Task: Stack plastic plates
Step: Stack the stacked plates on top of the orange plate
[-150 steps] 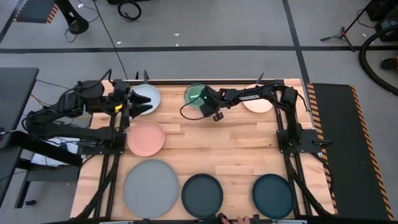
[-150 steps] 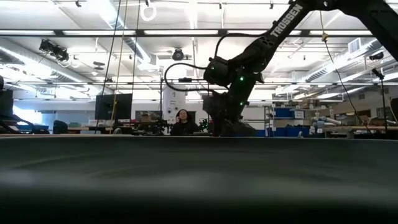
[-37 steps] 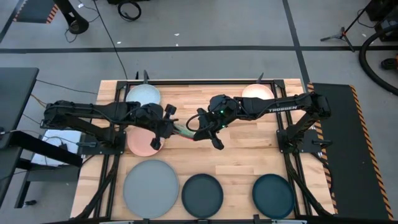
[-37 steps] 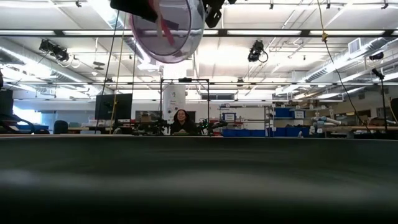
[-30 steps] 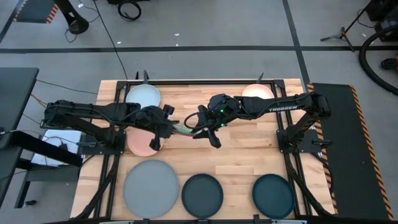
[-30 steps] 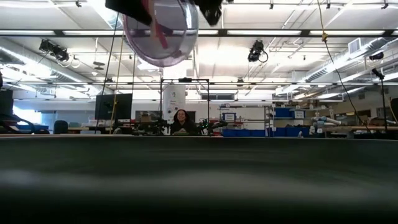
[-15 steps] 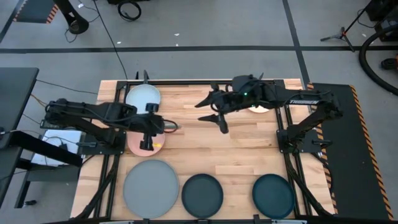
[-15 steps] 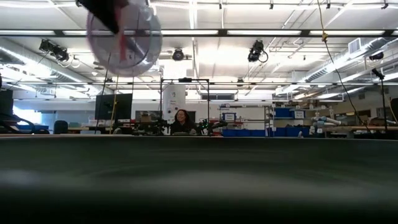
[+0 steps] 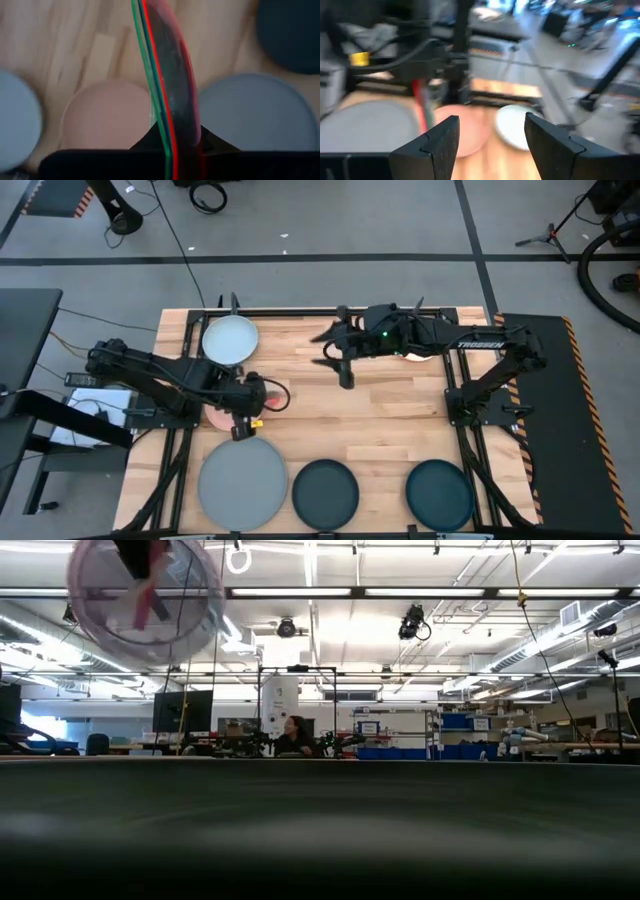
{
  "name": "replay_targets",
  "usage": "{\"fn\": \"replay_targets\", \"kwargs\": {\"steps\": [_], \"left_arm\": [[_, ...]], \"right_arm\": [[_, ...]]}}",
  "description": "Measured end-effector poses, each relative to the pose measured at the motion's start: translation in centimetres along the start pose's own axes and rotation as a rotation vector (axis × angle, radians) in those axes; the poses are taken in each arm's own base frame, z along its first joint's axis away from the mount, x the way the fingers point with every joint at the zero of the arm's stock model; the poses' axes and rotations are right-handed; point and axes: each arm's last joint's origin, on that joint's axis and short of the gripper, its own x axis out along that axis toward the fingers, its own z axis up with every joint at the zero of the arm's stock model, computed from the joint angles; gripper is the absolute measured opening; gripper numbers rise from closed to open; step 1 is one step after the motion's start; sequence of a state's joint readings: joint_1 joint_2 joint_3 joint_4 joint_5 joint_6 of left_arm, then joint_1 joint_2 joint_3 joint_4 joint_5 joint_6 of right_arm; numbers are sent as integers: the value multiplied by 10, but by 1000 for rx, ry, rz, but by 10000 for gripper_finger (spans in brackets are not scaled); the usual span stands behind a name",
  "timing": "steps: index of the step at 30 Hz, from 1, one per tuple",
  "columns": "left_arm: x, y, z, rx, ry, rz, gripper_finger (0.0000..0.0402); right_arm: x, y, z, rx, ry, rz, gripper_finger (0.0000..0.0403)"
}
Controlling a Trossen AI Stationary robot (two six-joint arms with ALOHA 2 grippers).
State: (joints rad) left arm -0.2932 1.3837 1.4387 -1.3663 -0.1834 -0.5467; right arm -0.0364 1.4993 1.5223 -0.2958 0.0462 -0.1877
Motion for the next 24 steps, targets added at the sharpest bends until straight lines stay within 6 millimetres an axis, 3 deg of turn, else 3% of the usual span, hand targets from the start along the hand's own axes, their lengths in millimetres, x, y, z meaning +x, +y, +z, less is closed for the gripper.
{"fn": "replay_targets", "kwargs": {"steps": [3,6,19,24], "left_arm": [[-10,-4,1,14,-11,75,20],[-6,-5,1,-10,-41,149,20],[67,14,-25,-70,84,397,24],[78,15,-28,-95,39,439,24]], "right_arm": [[-2,-4,7,9,-53,-98,229],[-2,-9,8,23,-65,-152,229],[-1,-10,-4,92,45,-158,228],[-1,-9,-8,75,93,-150,227]]}}
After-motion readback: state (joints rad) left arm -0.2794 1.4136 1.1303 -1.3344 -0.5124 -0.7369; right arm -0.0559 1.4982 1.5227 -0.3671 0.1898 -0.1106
